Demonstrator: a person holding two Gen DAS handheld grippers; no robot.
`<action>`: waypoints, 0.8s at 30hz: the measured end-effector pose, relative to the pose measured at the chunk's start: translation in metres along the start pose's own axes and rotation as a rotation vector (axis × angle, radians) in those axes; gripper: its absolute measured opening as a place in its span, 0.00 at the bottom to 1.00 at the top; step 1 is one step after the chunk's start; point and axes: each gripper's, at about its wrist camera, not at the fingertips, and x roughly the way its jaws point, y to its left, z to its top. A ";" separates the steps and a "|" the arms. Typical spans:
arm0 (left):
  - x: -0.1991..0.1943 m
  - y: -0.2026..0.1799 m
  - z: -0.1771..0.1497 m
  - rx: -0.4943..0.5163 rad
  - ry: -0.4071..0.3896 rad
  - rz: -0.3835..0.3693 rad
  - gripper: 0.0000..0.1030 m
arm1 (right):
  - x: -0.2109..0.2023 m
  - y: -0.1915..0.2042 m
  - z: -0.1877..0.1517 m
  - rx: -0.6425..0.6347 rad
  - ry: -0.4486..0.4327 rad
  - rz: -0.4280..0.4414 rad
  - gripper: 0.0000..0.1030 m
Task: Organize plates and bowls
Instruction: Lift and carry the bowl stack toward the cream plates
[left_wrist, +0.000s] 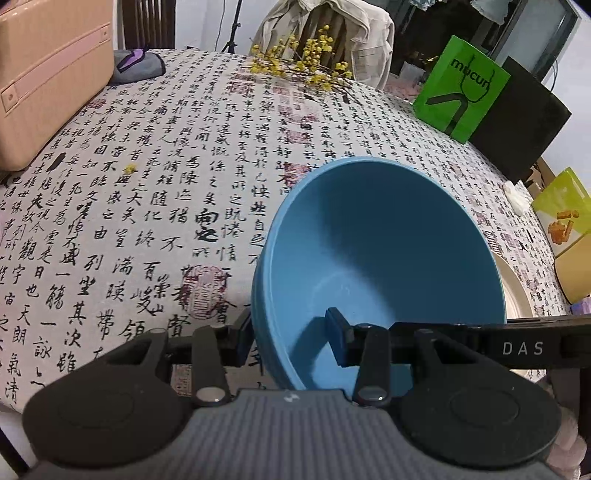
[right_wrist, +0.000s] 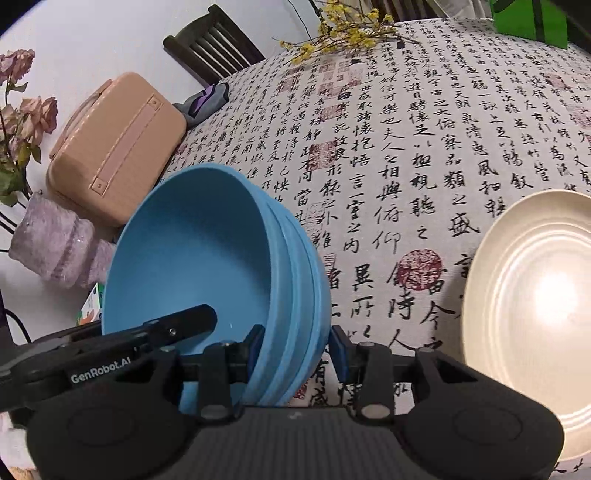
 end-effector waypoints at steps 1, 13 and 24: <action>0.000 -0.002 0.000 0.002 0.000 -0.002 0.40 | -0.002 -0.001 -0.001 0.002 -0.002 0.000 0.37; 0.002 -0.026 0.000 0.032 -0.005 -0.021 0.40 | -0.022 -0.021 -0.007 0.023 -0.032 -0.010 0.37; 0.006 -0.046 0.000 0.057 -0.003 -0.036 0.40 | -0.039 -0.036 -0.011 0.052 -0.060 -0.020 0.37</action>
